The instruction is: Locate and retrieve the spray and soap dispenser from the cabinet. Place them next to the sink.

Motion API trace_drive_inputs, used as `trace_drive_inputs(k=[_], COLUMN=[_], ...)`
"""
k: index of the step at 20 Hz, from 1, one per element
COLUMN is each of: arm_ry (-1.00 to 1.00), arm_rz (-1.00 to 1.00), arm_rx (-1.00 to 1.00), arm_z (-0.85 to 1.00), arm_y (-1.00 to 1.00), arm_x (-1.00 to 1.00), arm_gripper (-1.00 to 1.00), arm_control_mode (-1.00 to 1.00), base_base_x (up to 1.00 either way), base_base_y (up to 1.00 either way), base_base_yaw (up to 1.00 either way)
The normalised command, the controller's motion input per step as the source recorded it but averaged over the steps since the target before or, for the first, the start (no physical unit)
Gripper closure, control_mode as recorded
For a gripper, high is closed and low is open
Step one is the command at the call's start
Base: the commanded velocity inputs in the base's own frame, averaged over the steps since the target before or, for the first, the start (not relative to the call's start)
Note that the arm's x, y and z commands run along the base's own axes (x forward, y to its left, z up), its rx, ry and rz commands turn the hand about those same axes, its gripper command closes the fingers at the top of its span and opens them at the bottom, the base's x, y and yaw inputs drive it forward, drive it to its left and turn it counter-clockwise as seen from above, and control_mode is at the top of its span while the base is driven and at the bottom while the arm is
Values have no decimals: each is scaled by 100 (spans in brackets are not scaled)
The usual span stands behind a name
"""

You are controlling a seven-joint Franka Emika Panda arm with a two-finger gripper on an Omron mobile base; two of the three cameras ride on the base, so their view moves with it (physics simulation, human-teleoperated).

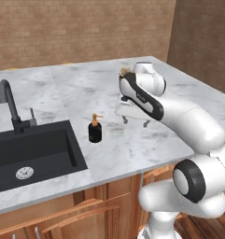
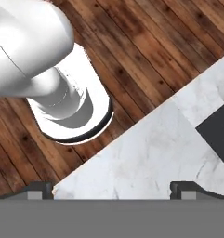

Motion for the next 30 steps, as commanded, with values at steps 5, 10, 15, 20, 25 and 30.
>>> trace_drive_inputs(k=[5, 10, 15, 20, 25, 30], arm_ry=[3, 2, 1, 1, -5, -13], arm_rz=[7, 45, 50, 26, 0, 0], arm_rx=[0, 0, -1, -1, 0, 0], arm_z=[-1, -9, -5, 0, 2, 6], arm_y=[-11, 0, 0, -4, 0, -5], arm_x=[4, 7, 0, -2, -14, -33], arm_gripper=[-100, -100, -100, -100, -100, -100], arm_control_mode=[-100, -100, -100, -100, -100, -100], base_base_x=[0, 0, 0, 0, 0, 0], base_base_y=[0, 0, 0, 0, 0, 0], base_base_yaw=[0, 0, 0, 0, 0, 0])
